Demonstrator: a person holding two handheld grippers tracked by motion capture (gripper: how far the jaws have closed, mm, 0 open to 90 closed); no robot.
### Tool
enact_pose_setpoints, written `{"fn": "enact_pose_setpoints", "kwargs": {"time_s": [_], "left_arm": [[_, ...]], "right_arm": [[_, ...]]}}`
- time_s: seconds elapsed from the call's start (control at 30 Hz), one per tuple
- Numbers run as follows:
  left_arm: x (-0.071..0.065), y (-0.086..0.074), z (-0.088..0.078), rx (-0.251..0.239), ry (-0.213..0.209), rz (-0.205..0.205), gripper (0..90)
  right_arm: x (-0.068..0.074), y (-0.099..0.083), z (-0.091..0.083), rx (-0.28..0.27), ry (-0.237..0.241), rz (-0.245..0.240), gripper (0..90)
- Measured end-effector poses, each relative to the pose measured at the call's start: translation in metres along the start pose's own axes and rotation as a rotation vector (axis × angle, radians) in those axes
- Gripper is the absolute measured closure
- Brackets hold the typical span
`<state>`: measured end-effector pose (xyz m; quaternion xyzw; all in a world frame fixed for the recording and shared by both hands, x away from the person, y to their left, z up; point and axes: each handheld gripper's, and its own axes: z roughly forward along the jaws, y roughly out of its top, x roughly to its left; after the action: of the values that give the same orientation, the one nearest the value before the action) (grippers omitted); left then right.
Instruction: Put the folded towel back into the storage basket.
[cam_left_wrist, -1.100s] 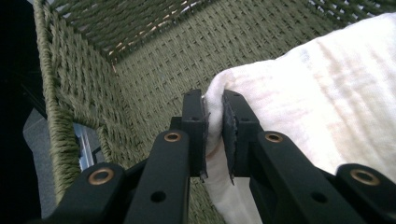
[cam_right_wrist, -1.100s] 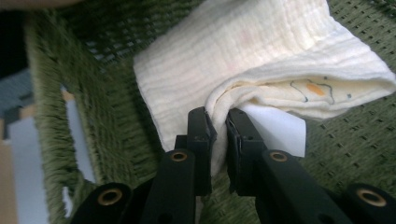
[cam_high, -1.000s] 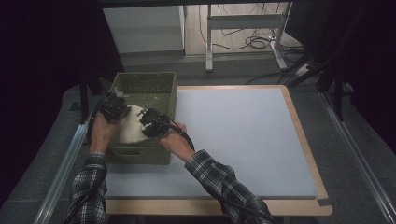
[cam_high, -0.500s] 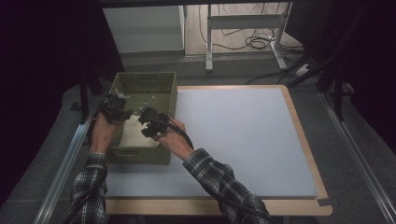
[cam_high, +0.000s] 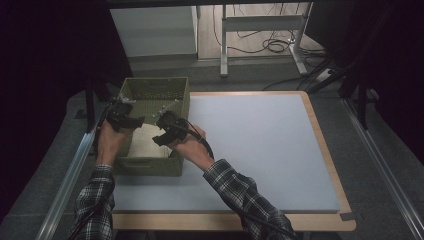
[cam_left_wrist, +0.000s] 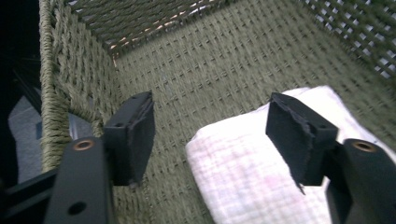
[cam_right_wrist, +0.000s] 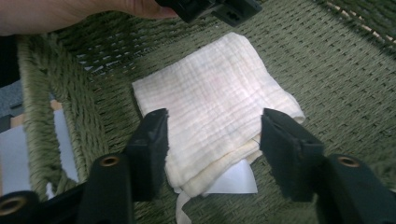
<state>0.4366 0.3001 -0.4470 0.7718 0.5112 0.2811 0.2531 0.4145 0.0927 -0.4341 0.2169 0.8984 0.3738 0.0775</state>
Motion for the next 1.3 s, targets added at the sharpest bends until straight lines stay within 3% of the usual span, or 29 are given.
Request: {"fn": "enact_pose_setpoints", "kwargs": {"time_s": [0.2,0.47,0.73,1.03,1.3], "left_arm": [[0.001,0.001,-0.004,-0.039,-0.058,-0.058,22.4],[-0.003,0.004,-0.009,-0.073,-0.1,-0.094,12.4],[-0.013,0.008,-0.01,-0.076,-0.145,-0.093,5.6],[-0.03,0.016,-0.014,-0.073,-0.154,-0.038,3.0],[-0.044,0.019,-0.017,-0.094,-0.184,-0.018,0.9]], "right_arm": [[-0.002,-0.002,-0.011,-0.029,-0.003,-0.016,30.1],[-0.007,-0.01,-0.025,-0.063,0.005,-0.016,21.6],[-0.014,-0.021,-0.044,-0.09,0.01,-0.027,14.6],[-0.024,-0.037,-0.066,-0.105,0.005,-0.029,9.5],[-0.031,-0.059,-0.082,-0.103,-0.008,-0.038,5.4]]}}
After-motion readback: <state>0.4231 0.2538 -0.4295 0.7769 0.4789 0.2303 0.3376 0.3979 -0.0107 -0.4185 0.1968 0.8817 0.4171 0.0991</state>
